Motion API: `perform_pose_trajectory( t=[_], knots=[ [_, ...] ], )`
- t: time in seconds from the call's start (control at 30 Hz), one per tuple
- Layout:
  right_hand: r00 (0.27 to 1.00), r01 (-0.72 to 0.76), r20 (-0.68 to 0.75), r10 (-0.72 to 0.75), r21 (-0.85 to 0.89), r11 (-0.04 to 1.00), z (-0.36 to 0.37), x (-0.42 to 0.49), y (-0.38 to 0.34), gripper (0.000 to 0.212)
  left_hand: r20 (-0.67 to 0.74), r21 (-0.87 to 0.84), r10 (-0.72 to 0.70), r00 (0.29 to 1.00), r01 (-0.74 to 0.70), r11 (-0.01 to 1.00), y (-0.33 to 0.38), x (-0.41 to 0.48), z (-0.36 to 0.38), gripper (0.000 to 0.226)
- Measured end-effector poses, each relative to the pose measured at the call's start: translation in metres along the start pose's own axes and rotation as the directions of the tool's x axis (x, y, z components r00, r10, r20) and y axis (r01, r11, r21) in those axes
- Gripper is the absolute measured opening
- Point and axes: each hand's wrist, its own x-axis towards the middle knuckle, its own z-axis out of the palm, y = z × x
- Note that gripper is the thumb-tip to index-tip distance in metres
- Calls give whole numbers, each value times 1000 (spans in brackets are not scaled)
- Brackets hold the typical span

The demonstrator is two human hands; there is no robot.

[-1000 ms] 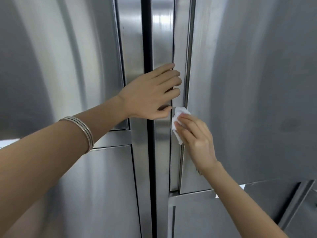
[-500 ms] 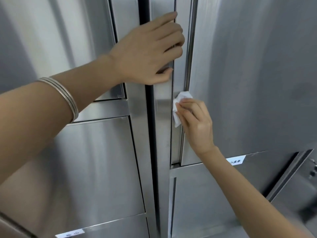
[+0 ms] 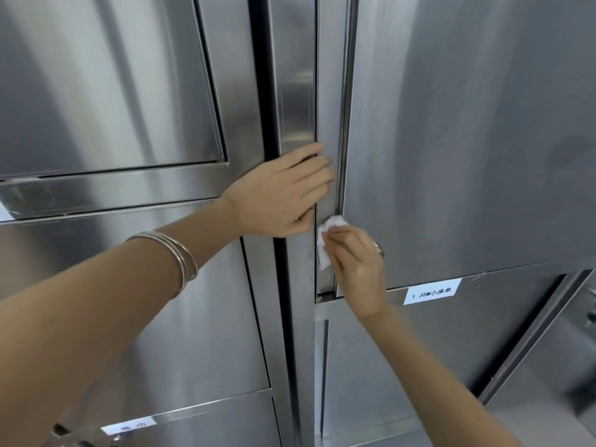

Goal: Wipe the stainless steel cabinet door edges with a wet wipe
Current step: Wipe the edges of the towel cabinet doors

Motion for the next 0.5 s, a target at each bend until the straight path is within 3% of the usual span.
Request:
perform_pose_trajectory(
  t=[0.07,0.13,0.33,0.5],
  knots=[
    [987,-103,127,100,23,994,4,-44,7,13,-42,8,8,999,-7,1000,-1,0,2,35],
    [976,-117,186,112,17,993,7,-70,11,10,-74,25,14,997,-12,1000,-1,-1,4,32],
    [996,-37,-75,38,15,999,23,-52,14,9,-125,40,34,992,-30,999,-2,-1,8,30],
    [997,-71,17,73,-89,993,22,-83,9,11,-125,51,37,991,-31,998,-1,-1,4,28]
  ],
)
